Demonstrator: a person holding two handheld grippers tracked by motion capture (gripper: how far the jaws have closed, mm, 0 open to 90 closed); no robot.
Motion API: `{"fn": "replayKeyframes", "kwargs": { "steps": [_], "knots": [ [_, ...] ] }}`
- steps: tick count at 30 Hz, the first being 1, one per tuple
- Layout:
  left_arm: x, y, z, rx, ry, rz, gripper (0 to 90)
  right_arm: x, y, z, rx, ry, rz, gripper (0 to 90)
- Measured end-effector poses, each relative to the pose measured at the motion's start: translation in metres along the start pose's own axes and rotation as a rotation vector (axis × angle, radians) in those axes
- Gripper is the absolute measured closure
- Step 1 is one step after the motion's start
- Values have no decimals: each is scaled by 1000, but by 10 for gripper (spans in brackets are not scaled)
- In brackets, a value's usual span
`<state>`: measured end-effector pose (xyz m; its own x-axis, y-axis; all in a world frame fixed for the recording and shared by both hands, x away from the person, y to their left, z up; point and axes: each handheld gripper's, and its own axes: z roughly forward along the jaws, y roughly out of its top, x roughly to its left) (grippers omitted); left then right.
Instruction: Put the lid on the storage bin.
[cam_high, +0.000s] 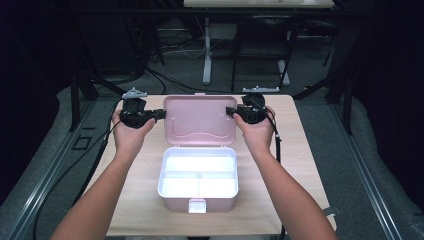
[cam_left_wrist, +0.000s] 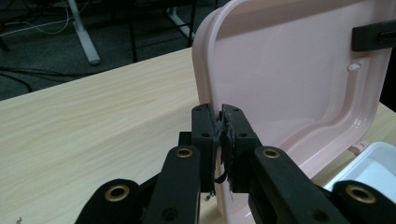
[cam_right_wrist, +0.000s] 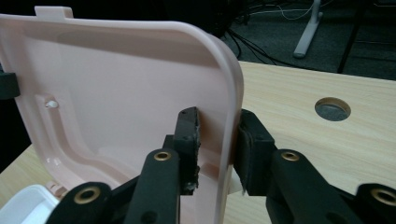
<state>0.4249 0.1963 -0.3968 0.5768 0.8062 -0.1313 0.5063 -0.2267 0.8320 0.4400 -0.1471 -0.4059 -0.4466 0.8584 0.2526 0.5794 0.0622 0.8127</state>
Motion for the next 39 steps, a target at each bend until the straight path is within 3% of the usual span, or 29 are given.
{"fn": "replayKeyframes", "kwargs": {
  "steps": [8,11,15,20,23,28,35,39],
  "knots": [
    [-3,-2,-7,-15,1,15,847,4,-3,-12,-26,12,-22,753],
    [-7,-2,-10,-17,9,39,842,7,-6,-17,-51,17,-44,763],
    [-10,-2,-14,-49,18,53,833,9,-9,-25,-65,29,-57,773],
    [-13,4,-21,-71,17,63,796,8,-13,-30,-79,35,-66,786],
    [-11,8,-17,-69,4,52,721,8,-15,-31,-90,37,-77,789],
    [-12,10,-10,-67,20,58,728,10,-15,-31,-97,34,-98,791],
    [-10,10,-10,-64,35,62,805,12,-16,-32,-112,43,-126,791],
    [-13,9,-12,-70,35,70,810,10,-16,-32,-108,57,-109,784]
  ]
}}
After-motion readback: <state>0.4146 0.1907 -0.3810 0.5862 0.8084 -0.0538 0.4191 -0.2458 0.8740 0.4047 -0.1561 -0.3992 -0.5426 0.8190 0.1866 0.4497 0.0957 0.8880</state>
